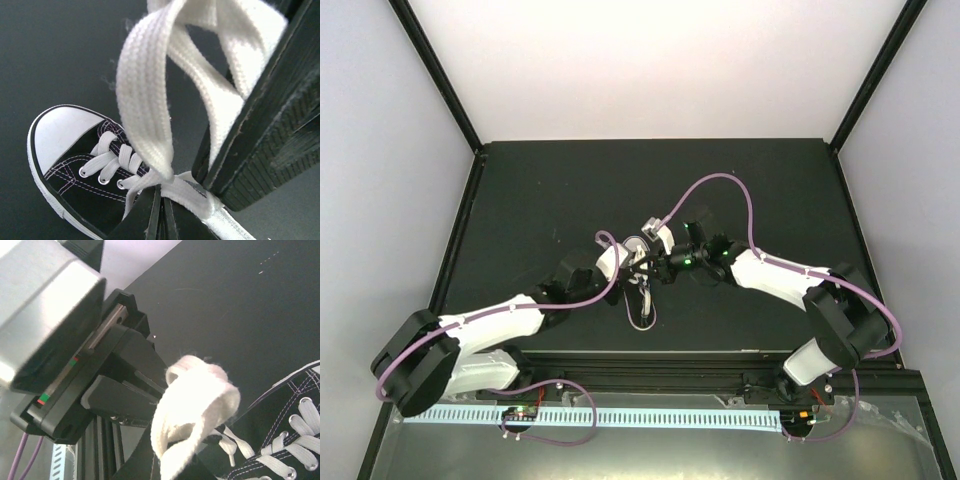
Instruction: Tie the shoes
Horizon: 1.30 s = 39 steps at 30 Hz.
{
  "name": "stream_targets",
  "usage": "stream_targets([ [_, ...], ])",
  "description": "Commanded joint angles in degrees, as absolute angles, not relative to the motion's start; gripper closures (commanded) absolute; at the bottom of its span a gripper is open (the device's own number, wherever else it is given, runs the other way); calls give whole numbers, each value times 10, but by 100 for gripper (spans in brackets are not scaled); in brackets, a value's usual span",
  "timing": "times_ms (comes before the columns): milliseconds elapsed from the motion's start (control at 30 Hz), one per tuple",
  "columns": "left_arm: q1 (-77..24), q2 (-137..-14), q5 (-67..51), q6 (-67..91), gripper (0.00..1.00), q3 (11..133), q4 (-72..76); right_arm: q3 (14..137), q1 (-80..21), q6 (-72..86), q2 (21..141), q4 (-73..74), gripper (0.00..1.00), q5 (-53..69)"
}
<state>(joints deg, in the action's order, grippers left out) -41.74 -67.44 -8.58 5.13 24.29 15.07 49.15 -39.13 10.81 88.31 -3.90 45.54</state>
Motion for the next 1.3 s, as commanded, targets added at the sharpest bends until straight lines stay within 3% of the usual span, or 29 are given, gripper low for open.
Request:
stream_targets([
  [0, -420, -645, -89, 59, 99, 264, 150, 501, -388, 101, 866, -31, 98, 450],
  [67, -419, -627, -81, 60, 99, 263, 131, 501, -387, 95, 866, -21, 96, 441],
  [300, -416, -599, -87, 61, 98, 274, 51, 471, -383, 99, 860, -28, 63, 433],
  [800, -411, -601, -32, 92, 98, 306, -35, 417, -371, 96, 866, -51, 55, 414],
  [1000, -407, -611, -26, 98, 98, 319, -47, 405, -371, 102, 887, -73, 64, 417],
  [1267, -398, -629, -19, 101, 98, 325, -66, 361, -363, 113, 865, -95, 48, 406],
])
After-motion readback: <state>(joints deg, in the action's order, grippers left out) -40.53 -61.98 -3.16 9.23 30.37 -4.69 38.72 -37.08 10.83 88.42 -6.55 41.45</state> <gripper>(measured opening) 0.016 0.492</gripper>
